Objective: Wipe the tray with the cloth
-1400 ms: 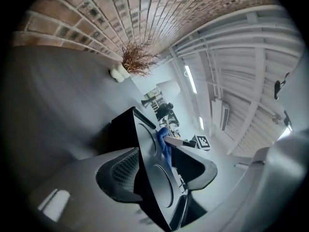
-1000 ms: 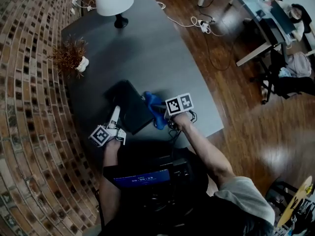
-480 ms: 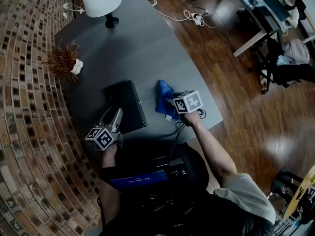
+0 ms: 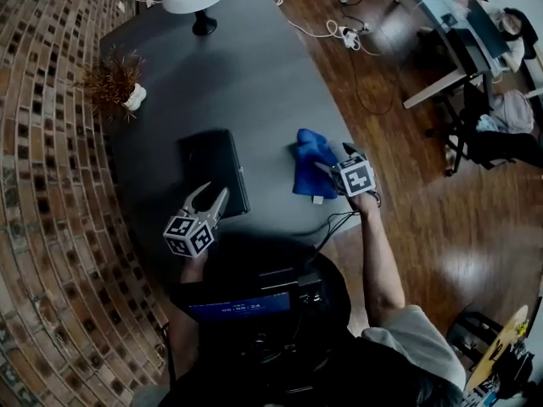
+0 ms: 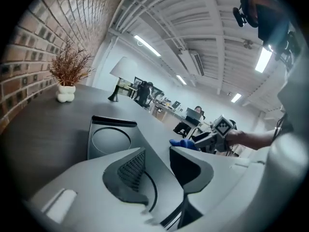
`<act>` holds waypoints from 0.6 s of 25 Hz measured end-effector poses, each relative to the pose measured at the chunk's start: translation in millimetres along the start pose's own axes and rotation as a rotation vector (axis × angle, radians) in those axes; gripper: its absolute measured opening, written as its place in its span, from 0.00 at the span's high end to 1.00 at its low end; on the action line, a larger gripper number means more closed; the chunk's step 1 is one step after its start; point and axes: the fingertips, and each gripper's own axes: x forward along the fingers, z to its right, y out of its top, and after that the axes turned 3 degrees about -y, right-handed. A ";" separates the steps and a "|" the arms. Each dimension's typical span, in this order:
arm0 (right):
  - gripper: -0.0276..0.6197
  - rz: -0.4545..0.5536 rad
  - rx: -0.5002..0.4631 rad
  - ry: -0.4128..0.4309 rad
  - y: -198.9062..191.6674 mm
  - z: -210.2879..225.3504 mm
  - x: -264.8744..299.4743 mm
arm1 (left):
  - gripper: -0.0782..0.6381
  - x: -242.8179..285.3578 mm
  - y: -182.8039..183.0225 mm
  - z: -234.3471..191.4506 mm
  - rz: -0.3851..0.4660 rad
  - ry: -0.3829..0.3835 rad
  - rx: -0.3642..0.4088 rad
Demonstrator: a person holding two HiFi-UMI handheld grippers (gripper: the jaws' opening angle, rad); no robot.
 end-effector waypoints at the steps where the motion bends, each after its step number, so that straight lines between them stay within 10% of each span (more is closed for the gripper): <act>1: 0.26 0.055 -0.027 -0.022 13.5 1.5 -16.2 | 0.69 -0.7 0.7 -0.7 0.005 0.001 0.000; 4: 0.55 0.278 -0.269 0.055 73.4 -64.4 -55.8 | 0.69 -6.1 6.6 -3.9 0.048 0.008 -0.009; 6: 0.58 0.334 -0.467 0.218 94.2 -152.1 -46.5 | 0.69 -9.9 10.5 -6.9 0.066 0.034 0.018; 9: 0.58 0.239 -0.746 0.333 85.4 -237.5 12.1 | 0.69 -13.4 9.4 -9.8 0.062 0.055 0.014; 15: 0.70 0.104 -1.130 0.382 67.2 -255.3 50.7 | 0.69 -14.3 8.0 -6.1 0.069 0.060 0.051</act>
